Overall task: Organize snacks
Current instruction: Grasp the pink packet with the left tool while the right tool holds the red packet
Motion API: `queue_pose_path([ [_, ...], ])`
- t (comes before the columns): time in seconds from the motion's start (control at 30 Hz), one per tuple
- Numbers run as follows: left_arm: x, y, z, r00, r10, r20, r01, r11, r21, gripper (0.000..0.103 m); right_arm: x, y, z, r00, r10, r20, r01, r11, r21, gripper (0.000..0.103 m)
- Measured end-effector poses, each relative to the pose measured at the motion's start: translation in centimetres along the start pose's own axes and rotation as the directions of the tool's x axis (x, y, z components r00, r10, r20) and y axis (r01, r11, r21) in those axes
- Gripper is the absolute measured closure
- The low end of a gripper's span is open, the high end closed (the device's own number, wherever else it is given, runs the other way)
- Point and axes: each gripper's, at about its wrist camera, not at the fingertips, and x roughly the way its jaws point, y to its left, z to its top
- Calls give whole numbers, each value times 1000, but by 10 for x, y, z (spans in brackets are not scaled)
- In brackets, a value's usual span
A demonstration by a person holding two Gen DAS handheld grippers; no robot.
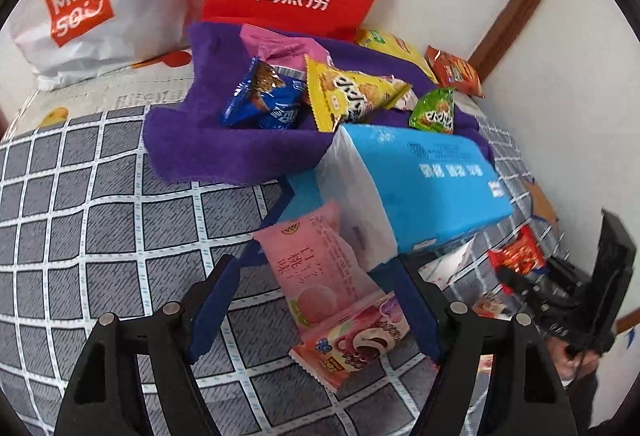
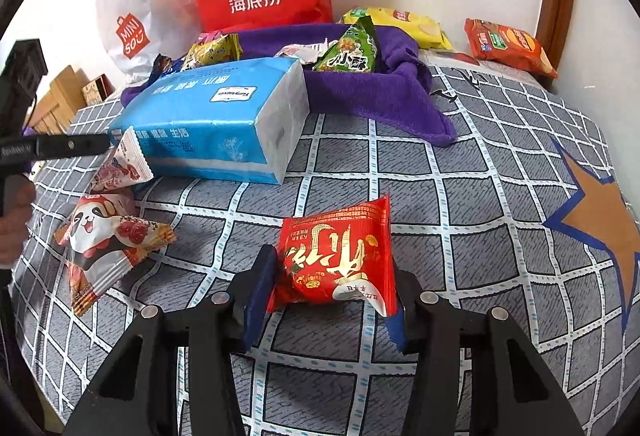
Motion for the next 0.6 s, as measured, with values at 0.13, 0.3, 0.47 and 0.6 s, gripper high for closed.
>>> queue_pose_path([
  [0.13, 12, -5, -6, 1000, 1, -16, -1, 999, 40, 39, 1, 0, 0, 1000, 1, 1, -1, 1000, 4, 54],
  [0.3, 12, -8, -7, 1000, -5, -4, 5, 998, 59, 49, 1, -1, 1, 1000, 5, 1, -5, 1000, 8, 54],
  [0.47, -2, -1, -10, 999, 53, 10, -53, 997, 59, 54, 1, 0, 1, 1000, 7, 2, -7, 1000, 12, 54],
  [0.6, -12, 16, -12, 993, 120, 15, -121, 992, 28, 54, 2, -1, 1, 1000, 10, 3, -10, 1000, 14, 54],
])
